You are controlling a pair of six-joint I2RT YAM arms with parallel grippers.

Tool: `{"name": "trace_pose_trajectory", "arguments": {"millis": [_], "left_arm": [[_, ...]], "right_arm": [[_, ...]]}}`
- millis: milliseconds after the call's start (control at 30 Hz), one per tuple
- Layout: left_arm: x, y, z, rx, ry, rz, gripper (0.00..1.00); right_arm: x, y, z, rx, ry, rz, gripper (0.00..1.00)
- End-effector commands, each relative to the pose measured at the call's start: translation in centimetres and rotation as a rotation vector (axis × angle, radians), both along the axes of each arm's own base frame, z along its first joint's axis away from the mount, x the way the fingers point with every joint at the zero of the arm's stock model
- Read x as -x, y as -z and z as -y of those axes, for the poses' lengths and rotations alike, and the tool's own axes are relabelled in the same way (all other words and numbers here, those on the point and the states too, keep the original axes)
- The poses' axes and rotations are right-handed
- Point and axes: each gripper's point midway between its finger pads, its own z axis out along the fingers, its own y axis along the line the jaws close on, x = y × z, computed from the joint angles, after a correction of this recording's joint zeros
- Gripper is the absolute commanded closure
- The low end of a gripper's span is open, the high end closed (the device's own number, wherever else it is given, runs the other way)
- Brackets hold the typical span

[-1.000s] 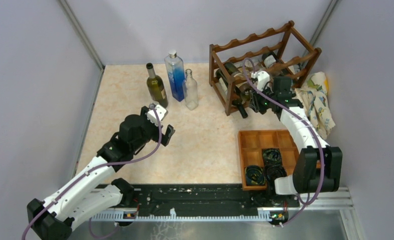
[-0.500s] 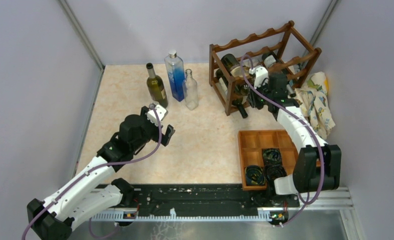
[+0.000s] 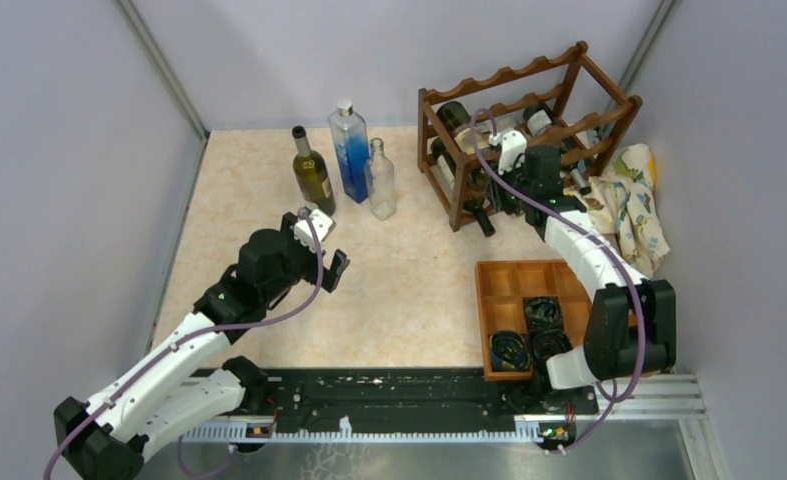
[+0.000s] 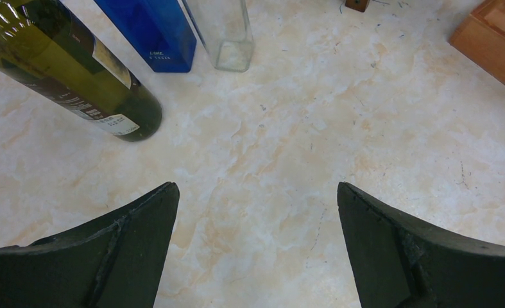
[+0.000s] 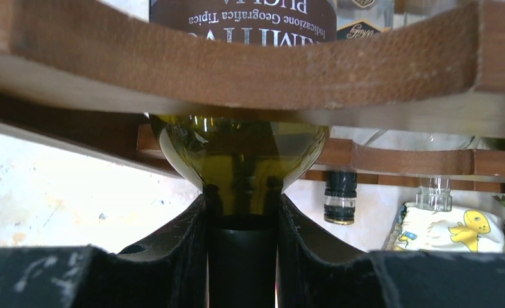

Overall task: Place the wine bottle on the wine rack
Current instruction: Place the wine bottle in the wine rack.

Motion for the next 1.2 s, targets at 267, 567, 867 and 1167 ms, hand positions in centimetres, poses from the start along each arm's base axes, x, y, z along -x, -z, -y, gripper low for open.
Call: {"name": "trace_pose_trajectory", "arguments": {"millis": [267,567,867,1167], "left_arm": [[-0.1,-0.2,0.2,0.001,0.017,0.013,0.01],[-0.1,-0.1,0.2,0.0,0.018,0.013,0.01],[-0.1,-0.1,0.2,0.0,0.017,0.013,0.01],[-0.1,-0.1,0.2,0.0,0.019,0.011,0.01]], "right_arm": [[-3.8,-6.6,-1.7,-0.131,0.031,0.27,1.0],[-3.9,-6.0,-2.5,-0.141,0.021,0.258,0.95],[-4.8,-5.2,-2.3,-0.125,0.064,0.208,0.92],[-5.3,-5.4,-2.5,-0.116,0.062,0.216,0.88]]}}
